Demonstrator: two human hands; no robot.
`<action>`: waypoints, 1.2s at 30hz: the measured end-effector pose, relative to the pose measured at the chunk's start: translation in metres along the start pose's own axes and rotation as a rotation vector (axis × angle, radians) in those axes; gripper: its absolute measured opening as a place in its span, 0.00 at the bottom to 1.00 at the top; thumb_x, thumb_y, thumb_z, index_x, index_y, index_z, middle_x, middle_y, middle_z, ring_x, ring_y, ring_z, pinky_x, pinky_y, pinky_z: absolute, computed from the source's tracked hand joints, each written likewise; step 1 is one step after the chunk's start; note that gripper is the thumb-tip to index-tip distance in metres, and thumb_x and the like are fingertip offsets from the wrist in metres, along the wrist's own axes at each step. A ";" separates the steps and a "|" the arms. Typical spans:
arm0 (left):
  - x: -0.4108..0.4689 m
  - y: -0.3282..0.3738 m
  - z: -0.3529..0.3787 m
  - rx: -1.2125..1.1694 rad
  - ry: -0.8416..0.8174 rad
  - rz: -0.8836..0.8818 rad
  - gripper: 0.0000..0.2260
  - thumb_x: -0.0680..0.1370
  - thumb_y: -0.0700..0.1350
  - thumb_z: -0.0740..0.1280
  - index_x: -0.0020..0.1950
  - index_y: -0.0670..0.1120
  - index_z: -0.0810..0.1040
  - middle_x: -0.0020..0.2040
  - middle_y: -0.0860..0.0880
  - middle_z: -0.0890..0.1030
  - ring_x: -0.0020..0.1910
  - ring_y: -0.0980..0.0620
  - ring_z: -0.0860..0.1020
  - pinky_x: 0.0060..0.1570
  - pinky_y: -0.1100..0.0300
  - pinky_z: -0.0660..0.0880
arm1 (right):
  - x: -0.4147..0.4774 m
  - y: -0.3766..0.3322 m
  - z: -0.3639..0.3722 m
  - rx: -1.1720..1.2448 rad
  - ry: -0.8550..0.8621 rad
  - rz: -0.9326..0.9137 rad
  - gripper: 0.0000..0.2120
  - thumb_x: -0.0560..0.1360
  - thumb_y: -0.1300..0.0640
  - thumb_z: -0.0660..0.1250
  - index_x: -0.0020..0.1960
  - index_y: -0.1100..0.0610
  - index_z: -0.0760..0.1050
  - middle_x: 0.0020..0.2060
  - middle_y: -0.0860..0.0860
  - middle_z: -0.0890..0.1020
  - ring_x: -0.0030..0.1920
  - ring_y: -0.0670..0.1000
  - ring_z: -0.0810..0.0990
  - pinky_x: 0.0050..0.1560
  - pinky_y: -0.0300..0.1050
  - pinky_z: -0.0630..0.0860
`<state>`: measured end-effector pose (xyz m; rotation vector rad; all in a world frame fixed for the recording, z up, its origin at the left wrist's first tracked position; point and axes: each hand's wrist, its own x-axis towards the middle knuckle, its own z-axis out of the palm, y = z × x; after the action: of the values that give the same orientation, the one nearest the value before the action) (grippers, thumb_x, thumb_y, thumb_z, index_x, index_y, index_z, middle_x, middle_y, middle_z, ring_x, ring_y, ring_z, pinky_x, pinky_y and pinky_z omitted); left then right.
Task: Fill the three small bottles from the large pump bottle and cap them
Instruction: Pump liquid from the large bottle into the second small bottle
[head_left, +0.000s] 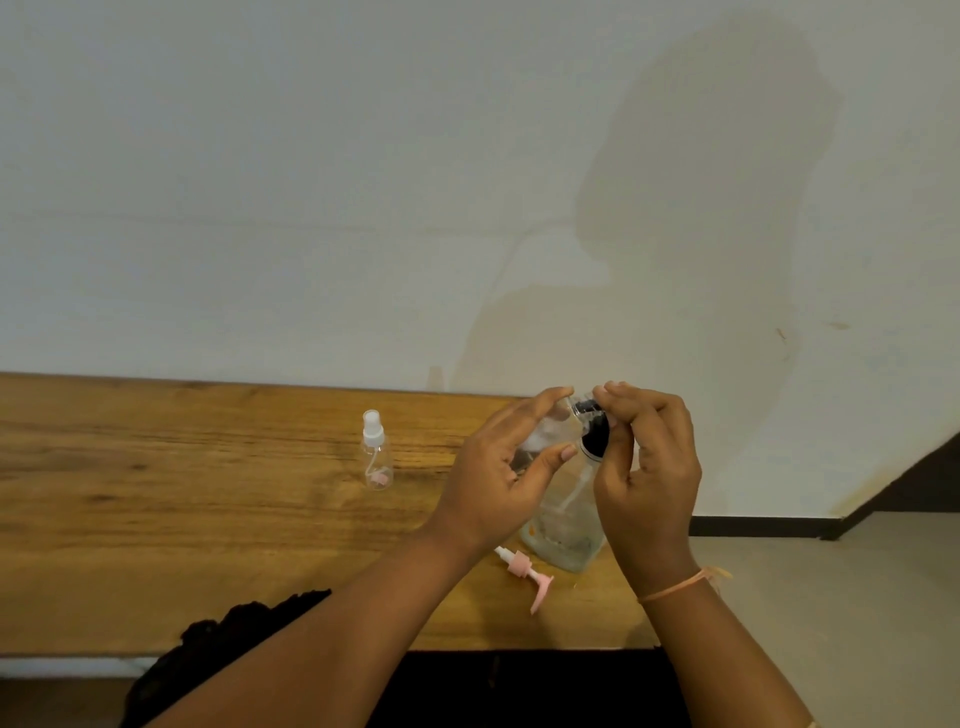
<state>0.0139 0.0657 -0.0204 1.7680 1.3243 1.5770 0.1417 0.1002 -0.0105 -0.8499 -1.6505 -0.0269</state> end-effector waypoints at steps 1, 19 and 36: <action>-0.001 -0.001 0.001 -0.006 -0.002 -0.002 0.21 0.76 0.50 0.66 0.69 0.56 0.68 0.57 0.62 0.75 0.58 0.59 0.75 0.50 0.66 0.77 | -0.002 0.002 0.001 0.002 0.003 0.000 0.13 0.71 0.74 0.62 0.52 0.63 0.78 0.49 0.49 0.73 0.53 0.46 0.73 0.55 0.36 0.73; 0.000 0.000 0.001 -0.019 -0.003 -0.003 0.21 0.75 0.52 0.64 0.68 0.57 0.68 0.56 0.66 0.74 0.59 0.61 0.74 0.49 0.62 0.79 | -0.002 0.000 -0.001 0.016 -0.005 0.028 0.13 0.72 0.74 0.61 0.52 0.63 0.78 0.49 0.50 0.73 0.53 0.48 0.74 0.57 0.32 0.71; -0.003 -0.001 0.003 -0.063 0.009 -0.026 0.21 0.75 0.52 0.65 0.68 0.56 0.69 0.58 0.60 0.76 0.60 0.59 0.74 0.50 0.66 0.77 | -0.003 0.002 -0.002 0.029 -0.030 0.025 0.15 0.71 0.75 0.62 0.53 0.62 0.77 0.49 0.50 0.73 0.54 0.46 0.73 0.57 0.30 0.70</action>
<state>0.0169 0.0649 -0.0232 1.7022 1.2823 1.5965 0.1447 0.0991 -0.0130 -0.8527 -1.6646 0.0269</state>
